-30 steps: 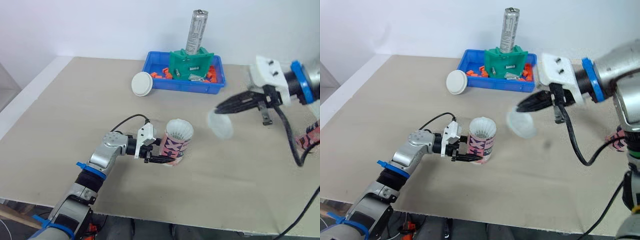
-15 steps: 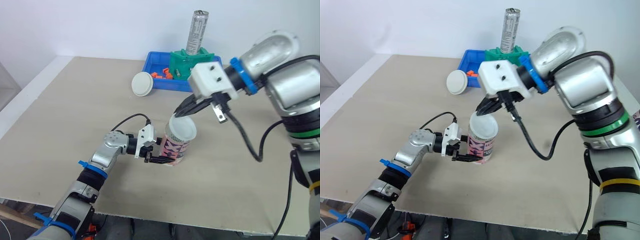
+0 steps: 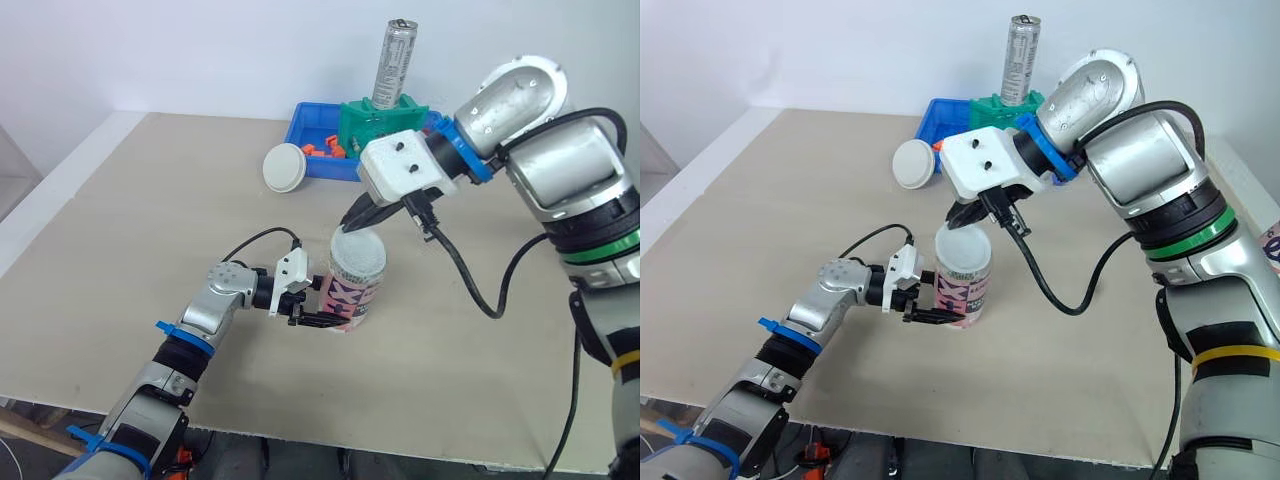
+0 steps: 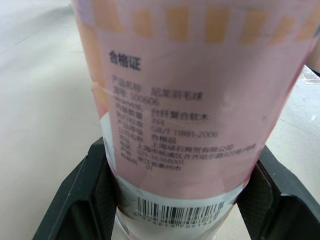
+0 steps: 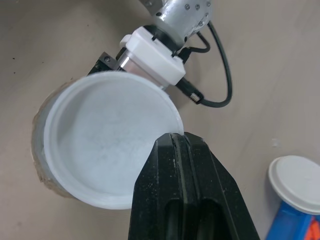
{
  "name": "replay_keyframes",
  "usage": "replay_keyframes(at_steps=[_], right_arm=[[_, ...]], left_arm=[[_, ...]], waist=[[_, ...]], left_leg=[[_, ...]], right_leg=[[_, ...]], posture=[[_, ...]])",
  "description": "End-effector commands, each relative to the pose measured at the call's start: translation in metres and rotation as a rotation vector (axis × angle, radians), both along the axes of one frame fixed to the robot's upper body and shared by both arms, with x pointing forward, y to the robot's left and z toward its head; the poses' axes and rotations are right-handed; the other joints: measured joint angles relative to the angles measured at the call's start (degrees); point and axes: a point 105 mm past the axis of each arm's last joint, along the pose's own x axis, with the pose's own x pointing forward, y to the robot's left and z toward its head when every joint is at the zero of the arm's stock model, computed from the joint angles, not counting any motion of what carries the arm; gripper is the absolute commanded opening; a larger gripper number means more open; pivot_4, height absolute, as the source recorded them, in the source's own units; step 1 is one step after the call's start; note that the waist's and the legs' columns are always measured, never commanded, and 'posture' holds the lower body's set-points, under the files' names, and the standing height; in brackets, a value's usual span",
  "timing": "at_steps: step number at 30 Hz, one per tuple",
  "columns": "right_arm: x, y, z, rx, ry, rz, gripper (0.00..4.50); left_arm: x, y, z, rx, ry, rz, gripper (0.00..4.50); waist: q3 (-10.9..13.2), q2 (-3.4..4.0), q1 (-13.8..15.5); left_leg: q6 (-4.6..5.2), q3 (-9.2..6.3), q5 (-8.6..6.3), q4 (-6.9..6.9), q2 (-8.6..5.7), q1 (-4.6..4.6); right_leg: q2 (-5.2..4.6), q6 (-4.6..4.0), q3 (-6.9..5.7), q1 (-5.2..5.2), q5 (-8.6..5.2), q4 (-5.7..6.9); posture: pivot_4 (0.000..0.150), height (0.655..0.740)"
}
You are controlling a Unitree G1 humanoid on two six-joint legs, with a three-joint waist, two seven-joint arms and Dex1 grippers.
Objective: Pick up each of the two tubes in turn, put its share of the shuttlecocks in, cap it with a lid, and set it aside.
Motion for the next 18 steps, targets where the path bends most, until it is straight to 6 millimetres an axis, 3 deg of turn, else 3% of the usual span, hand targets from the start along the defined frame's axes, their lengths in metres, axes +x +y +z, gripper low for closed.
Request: replay_keyframes(at_steps=[1,11,18], right_arm=[[-0.012,-0.001,0.007,-0.038,-0.012,0.052,0.05],[-0.006,-0.005,-0.008,-0.096,-0.042,0.051,0.05],[-0.006,-0.004,-0.004,-0.109,-0.106,0.072,0.05]], left_arm=[[0.003,0.006,-0.013,0.055,0.028,0.027,2.93],[0.005,0.008,-0.011,0.050,0.026,0.039,2.93],[0.006,0.009,-0.011,0.050,0.027,0.046,2.93]], waist=[[0.0,0.00,0.0],[0.0,0.00,0.0],[0.0,0.00,0.0]], left_leg=[[0.00,0.01,0.00,0.00,0.00,0.00],[0.00,0.00,0.00,0.00,0.00,0.00],[0.00,0.00,0.00,0.00,0.01,0.00]], right_leg=[[-0.01,-0.03,0.00,0.00,-0.02,0.00],[0.00,-0.03,0.00,-0.01,-0.01,0.00],[0.01,-0.03,0.00,-0.01,0.01,0.00]], posture=[[0.150,0.7275],[0.150,0.7275],[0.150,0.7275]])
